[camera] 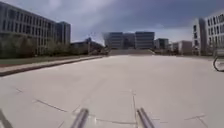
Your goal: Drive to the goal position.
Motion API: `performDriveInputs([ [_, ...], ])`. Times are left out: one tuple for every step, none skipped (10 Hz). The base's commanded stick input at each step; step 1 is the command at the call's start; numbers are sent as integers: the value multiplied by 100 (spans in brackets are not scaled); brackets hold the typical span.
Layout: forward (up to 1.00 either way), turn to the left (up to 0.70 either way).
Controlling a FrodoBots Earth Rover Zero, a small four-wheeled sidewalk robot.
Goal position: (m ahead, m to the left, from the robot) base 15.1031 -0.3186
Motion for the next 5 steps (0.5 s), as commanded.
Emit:
performDriveInputs([
  [100,0],
  [100,0],
  [100,0],
  [100,0],
  [100,0],
])
